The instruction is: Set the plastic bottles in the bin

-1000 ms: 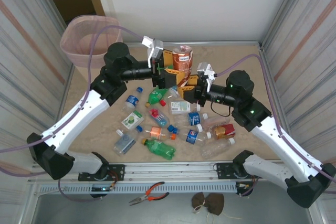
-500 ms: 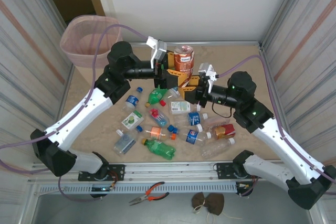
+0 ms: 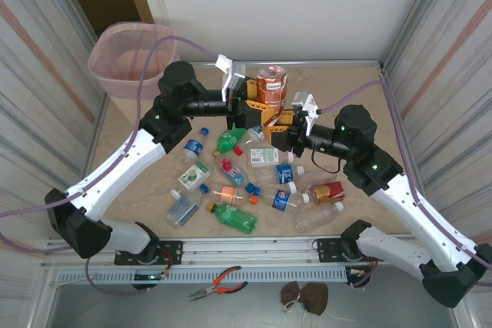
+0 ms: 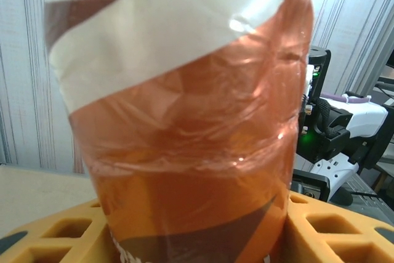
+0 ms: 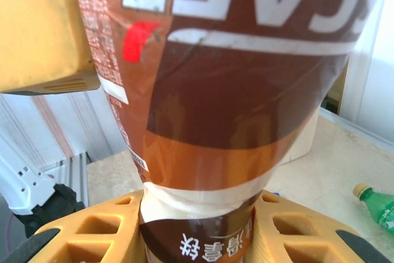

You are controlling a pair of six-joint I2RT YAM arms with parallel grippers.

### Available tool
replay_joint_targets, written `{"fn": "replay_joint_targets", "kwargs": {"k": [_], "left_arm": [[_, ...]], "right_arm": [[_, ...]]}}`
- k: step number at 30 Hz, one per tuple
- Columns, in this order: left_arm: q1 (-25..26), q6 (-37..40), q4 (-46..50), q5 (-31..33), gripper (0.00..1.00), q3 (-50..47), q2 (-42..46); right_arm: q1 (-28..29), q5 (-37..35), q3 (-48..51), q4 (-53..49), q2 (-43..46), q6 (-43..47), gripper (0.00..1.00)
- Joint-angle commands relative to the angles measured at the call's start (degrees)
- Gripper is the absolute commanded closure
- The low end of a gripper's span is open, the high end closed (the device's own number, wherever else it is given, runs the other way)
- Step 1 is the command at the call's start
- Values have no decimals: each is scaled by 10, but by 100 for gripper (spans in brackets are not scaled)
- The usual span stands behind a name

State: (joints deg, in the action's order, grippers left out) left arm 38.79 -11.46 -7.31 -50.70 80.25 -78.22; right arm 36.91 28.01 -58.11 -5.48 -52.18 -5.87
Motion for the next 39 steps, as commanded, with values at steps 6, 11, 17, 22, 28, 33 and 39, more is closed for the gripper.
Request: {"fn": "replay_joint_targets", "kwargs": {"k": [6, 11, 17, 22, 28, 33, 39], "left_arm": [[-29, 61, 85, 86, 46, 28, 15], [-82, 100, 185, 145, 46, 59, 27], [-206, 107, 311, 210, 45, 121, 21], [-319, 108, 356, 232, 46, 163, 12], [-423, 159, 432, 300, 46, 230, -37], [-457, 190, 469, 358, 46, 259, -96], [-460, 216, 481, 388, 46, 303, -181]], "right_arm": [[4, -77, -19, -49, 42, 20, 23], [4, -144, -2, -64, 71, 24, 17], [3, -197, 14, -70, 87, 21, 11], [2, -195, 17, -66, 85, 19, 12], [0, -172, 13, -56, 66, 16, 12], [-1, -155, -5, -61, 41, 16, 13], [-1, -154, -8, -78, 28, 18, 14]]}}
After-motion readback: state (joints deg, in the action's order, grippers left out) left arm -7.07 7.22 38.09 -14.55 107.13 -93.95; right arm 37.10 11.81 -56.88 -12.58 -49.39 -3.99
